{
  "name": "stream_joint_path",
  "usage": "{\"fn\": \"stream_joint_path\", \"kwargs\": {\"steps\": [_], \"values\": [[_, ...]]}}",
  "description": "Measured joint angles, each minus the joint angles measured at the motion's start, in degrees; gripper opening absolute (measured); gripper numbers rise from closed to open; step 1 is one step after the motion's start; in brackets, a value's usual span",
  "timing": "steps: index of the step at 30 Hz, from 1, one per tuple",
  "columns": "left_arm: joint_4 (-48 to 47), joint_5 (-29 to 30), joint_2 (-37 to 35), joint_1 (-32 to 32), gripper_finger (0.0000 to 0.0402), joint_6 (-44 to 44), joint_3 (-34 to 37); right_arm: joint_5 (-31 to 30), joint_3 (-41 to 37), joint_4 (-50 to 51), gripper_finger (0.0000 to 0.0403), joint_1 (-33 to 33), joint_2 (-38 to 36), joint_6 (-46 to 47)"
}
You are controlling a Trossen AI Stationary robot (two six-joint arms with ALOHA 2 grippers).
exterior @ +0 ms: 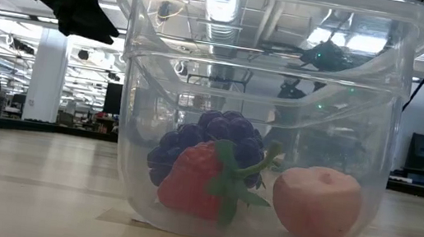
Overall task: Pick and placing Produce into tupperware
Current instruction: Put the pink peach into the transparent bin
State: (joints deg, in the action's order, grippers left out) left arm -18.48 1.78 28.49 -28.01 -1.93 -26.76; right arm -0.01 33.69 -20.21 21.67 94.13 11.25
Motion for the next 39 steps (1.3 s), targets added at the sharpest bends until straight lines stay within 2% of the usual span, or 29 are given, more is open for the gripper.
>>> {"fn": "stream_joint_path", "kwargs": {"steps": [18, 25, 35, 39], "values": [[0.00, -1.48, 0.00, -1.99, 0.0235, -0.24, 0.00, -0.06, 2.40, 4.24, 0.0261, 0.09, 0.00, -2.76], [-0.02, -1.46, 0.00, -1.99, 0.0235, -0.60, 0.00, -0.59, 4.83, 11.48, 0.0261, 1.46, -0.02, -1.29], [-0.02, -1.42, 0.00, -1.99, 0.0235, -0.81, 0.00, 0.02, 10.13, 18.36, 0.0261, 0.19, -0.02, -0.35], [-0.04, -1.14, 0.00, -1.99, 0.0235, -1.38, 0.00, -0.79, 12.50, 24.57, 0.0261, 0.07, -0.02, 5.70]]}}
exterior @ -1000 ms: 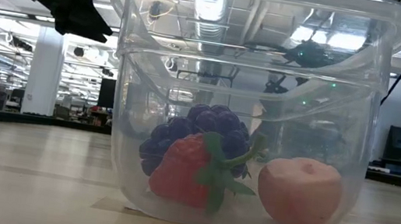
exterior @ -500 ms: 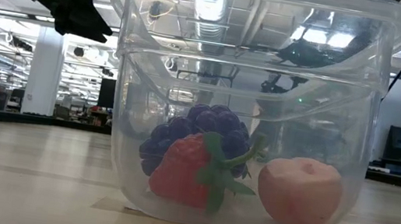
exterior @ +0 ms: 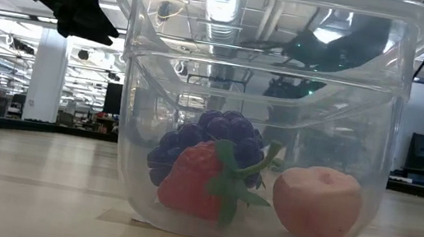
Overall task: Pick and placing Produce into tupperware
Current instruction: Put the pink peach into the transparent bin
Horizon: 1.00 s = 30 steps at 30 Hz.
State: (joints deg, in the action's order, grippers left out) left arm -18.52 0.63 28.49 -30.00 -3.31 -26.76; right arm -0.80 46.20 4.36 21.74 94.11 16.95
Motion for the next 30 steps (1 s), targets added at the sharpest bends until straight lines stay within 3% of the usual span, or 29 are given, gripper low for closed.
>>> {"fn": "stream_joint_path", "kwargs": {"steps": [6, 13, 18, 23, 30], "values": [[0.00, 0.04, 0.00, 0.00, 0.0235, -0.37, 0.00, -0.58, 3.71, 6.93, 0.0261, -0.86, 0.00, 10.98], [0.00, 0.03, 0.00, 0.00, 0.0235, -0.46, 0.00, -2.06, 4.85, 8.86, 0.0260, -3.23, 0.26, 22.81], [0.00, 0.03, 0.00, 0.00, 0.0235, -0.43, 0.00, -2.99, 5.77, 8.90, 0.0260, -4.96, 4.36, 30.14], [-0.25, -0.04, 0.02, 0.02, 0.0235, 0.23, 0.00, -2.29, 10.12, 12.38, 0.0260, -6.01, 9.06, 30.42], [-1.35, -0.65, 0.00, -0.04, 0.0235, 0.96, 0.00, -4.01, 13.46, 14.78, 0.0260, -5.49, 7.72, 27.56]]}}
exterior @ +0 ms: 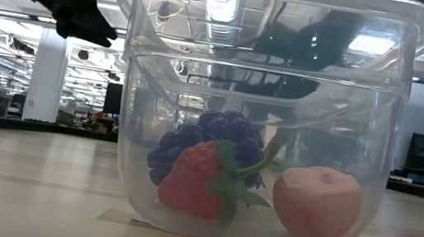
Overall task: Pick and placing Produce into tupperware
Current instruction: Put the pink peach into the transparent bin
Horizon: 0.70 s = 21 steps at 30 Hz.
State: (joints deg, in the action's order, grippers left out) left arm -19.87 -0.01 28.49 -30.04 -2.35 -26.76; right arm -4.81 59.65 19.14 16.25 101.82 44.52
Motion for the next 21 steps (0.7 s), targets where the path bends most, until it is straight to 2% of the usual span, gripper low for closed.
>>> {"fn": "stream_joint_path", "kwargs": {"steps": [6, 13, 17, 21], "values": [[-0.53, -0.13, 0.02, 0.00, 0.0235, 1.46, 0.00, 0.55, 0.09, 3.88, 0.0260, 2.52, -2.29, -1.72], [-0.49, 0.30, 0.02, 0.00, 0.0235, 2.38, 0.00, 5.91, 0.03, 5.81, 0.0260, 5.62, -5.99, -6.79], [-0.44, 0.57, 0.02, 0.00, 0.0235, 2.41, 0.00, 11.65, 0.03, 2.64, 0.0260, 7.62, -7.99, -8.99], [-0.38, 0.74, 0.02, 0.00, 0.0235, 2.31, 0.00, 17.87, 0.03, -1.53, 0.0260, 9.53, -9.09, -6.27]]}}
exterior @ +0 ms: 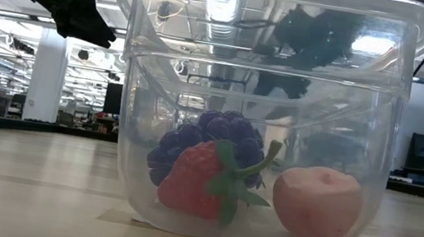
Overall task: Pick and placing Produce into tupperware
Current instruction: Put the pink peach into the transparent bin
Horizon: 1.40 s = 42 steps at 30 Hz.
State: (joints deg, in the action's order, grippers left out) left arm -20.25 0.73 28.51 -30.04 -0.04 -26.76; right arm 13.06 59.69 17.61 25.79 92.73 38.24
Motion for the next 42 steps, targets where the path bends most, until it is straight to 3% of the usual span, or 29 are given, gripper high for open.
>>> {"fn": "stream_joint_path", "kwargs": {"steps": [7, 13, 27, 42], "values": [[0.58, 0.14, -0.02, 0.00, 0.0235, -1.87, 0.00, 3.31, 0.02, -2.67, 0.0260, 1.35, 0.67, 0.26], [0.57, 1.49, 0.00, 0.00, 0.0235, -2.20, 0.00, -1.89, 0.02, 1.02, 0.0260, 2.70, 1.20, -1.83], [0.47, 1.66, -0.02, 0.00, 0.0235, -2.68, 0.00, -7.75, 0.02, 6.67, 0.0260, 0.26, 1.25, -4.78], [0.48, 2.12, 0.00, 0.00, 0.0235, -3.34, 0.00, -12.11, 0.04, 5.58, 0.0260, -0.70, 2.36, -8.43]]}}
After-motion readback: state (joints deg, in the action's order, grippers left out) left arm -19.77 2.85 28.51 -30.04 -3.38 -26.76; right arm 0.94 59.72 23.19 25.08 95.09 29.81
